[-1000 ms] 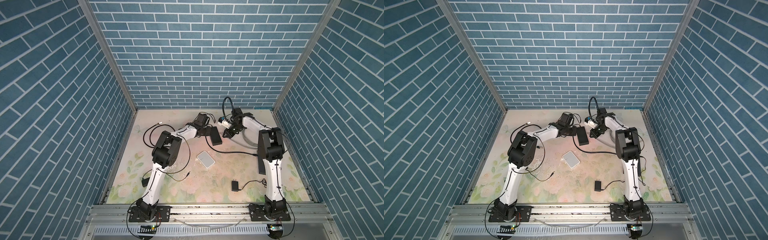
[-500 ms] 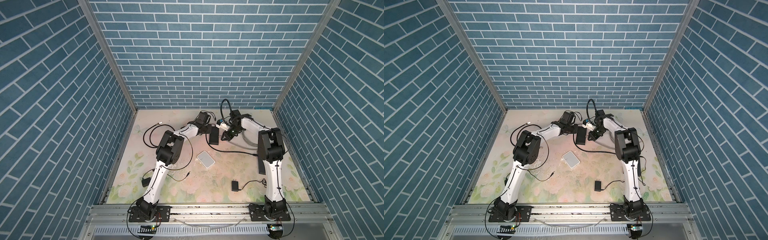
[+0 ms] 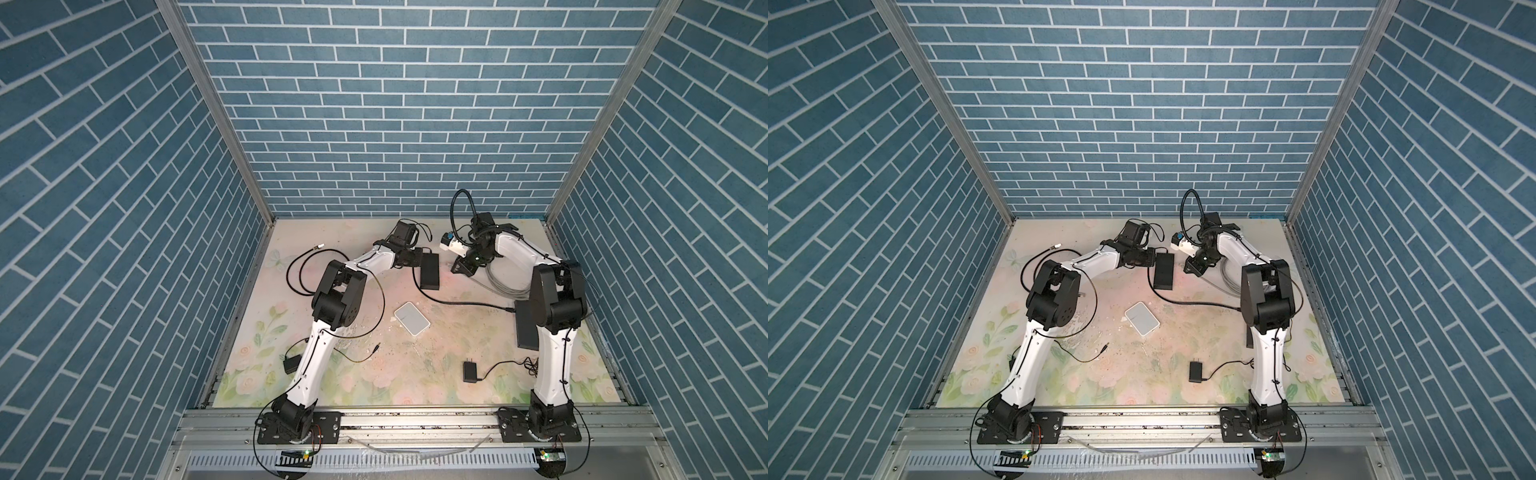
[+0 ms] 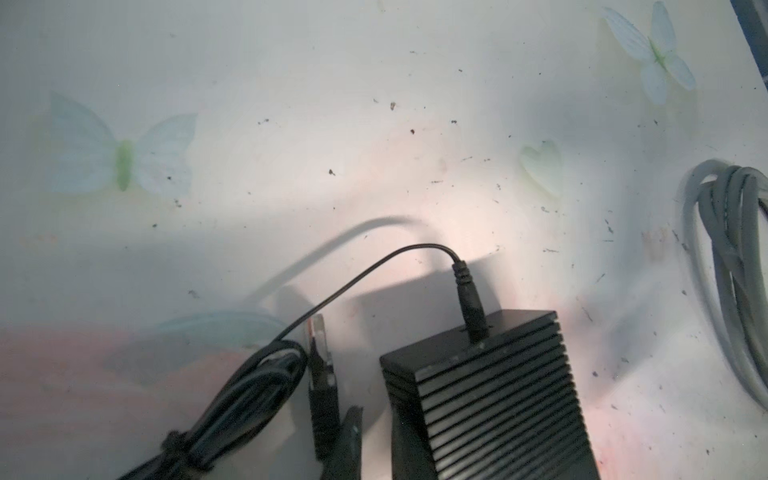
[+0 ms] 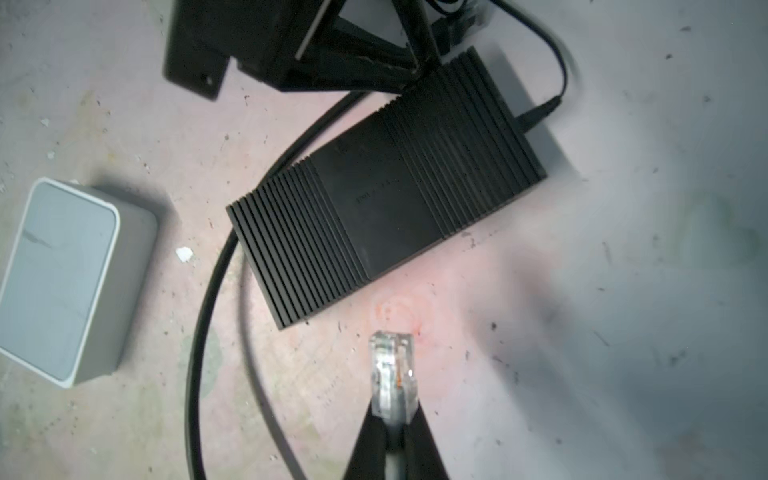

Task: Insert the plug into the switch port

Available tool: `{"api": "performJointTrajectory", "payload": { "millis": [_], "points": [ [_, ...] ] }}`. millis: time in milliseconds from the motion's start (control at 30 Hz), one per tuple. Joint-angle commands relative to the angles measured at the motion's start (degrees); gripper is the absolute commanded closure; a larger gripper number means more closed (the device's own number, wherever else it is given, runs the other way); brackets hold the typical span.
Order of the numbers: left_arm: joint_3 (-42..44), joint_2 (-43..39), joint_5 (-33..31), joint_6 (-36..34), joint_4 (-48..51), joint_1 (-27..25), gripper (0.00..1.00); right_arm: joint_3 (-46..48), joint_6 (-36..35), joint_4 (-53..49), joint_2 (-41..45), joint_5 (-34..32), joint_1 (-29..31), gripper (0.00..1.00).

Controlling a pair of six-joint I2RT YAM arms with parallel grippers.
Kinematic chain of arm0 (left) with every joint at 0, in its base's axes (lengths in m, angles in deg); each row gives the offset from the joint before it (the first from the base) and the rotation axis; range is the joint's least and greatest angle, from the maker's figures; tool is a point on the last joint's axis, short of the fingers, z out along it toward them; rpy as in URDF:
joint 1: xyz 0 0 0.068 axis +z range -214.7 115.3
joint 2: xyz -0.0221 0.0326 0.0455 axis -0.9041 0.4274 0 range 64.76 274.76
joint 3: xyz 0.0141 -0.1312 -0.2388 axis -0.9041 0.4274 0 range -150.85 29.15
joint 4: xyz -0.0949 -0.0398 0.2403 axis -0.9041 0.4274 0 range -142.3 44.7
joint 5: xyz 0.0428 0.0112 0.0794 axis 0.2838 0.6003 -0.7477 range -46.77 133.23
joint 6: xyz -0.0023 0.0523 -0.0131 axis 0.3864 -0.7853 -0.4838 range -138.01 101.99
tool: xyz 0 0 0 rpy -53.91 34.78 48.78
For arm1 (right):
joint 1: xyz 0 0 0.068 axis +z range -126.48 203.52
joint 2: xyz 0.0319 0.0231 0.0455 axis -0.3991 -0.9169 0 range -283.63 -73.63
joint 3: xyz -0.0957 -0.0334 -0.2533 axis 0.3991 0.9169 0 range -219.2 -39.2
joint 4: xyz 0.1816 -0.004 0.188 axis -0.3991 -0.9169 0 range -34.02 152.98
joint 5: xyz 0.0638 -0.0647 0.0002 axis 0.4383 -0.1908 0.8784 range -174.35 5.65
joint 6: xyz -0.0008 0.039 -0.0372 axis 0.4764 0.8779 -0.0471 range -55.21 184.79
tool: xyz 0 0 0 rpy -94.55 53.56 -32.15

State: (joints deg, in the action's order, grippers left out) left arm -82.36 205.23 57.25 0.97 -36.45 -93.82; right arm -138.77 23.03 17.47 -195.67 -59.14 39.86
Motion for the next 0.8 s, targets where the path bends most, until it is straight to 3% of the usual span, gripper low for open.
{"api": "performJointTrajectory", "payload": {
  "millis": [0,133,233,333,500,600,767],
  "points": [
    [1.36,-3.05,1.81,-1.52,3.1,0.3,0.82,1.62,-14.46,-2.91,0.27,-1.74,-0.77,0.89],
    [6.16,-7.22,-0.78,-1.84,3.02,0.38,0.78,0.52,-15.72,-2.5,-2.4,-2.09,-1.22,0.89],
    [8.87,-9.95,0.77,-1.86,3.59,0.5,0.77,2.96,-17.28,-1.93,-1.51,1.59,-1.21,0.89],
    [8.9,-10.81,1.55,-1.1,6.2,-0.16,0.75,8.14,-22.61,0.23,0.78,3.82,-1.0,0.89],
    [9.68,-11.35,2.1,0.87,8.05,-0.67,0.69,8.84,-24.34,0.3,0.77,4.34,-0.64,0.89],
    [11.07,-11.21,5.38,3.91,5.97,-1.33,0.61,8.45,-24.22,0.5,0.29,3.84,-0.45,0.9],
    [12.0,-11.11,4.36,4.78,5.5,-2.57,0.52,7.96,-24.31,0.61,-0.07,3.72,-0.16,0.9]
  ]
}}
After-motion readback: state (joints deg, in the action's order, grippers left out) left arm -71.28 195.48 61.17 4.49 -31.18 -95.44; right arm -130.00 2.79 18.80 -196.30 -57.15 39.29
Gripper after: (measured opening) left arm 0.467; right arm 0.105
